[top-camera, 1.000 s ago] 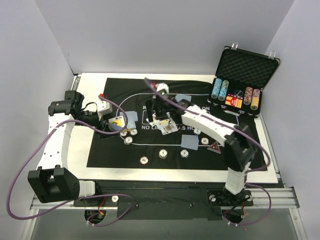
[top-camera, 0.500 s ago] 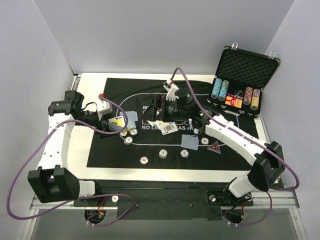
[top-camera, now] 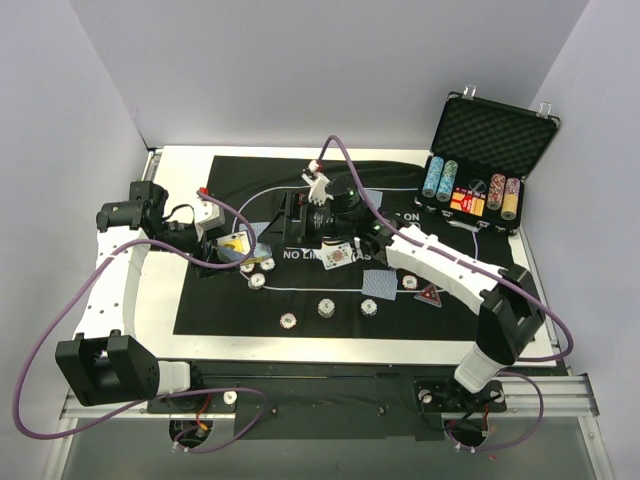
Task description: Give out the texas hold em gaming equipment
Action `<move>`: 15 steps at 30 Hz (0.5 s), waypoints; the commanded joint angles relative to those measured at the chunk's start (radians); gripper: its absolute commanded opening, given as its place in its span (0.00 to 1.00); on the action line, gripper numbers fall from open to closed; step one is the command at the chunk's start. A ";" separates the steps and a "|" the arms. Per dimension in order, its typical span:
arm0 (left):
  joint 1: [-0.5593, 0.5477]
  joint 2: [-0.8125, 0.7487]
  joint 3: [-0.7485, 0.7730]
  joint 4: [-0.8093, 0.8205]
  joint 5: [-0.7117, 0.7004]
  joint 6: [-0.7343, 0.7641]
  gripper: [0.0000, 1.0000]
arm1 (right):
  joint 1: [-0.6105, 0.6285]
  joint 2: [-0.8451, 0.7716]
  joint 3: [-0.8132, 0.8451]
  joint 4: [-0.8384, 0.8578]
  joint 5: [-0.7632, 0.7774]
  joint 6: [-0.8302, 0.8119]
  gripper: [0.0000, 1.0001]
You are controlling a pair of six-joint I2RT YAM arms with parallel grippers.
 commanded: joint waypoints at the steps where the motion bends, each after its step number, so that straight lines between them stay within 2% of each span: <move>1: 0.008 -0.016 0.026 -0.246 0.056 0.008 0.00 | 0.017 0.035 0.059 0.079 -0.017 0.038 0.86; 7: 0.006 -0.016 0.027 -0.248 0.056 0.010 0.00 | 0.025 0.069 0.088 0.064 -0.006 0.039 0.81; 15: 0.006 -0.020 0.030 -0.248 0.056 0.008 0.00 | 0.021 0.082 0.070 0.058 -0.005 0.039 0.62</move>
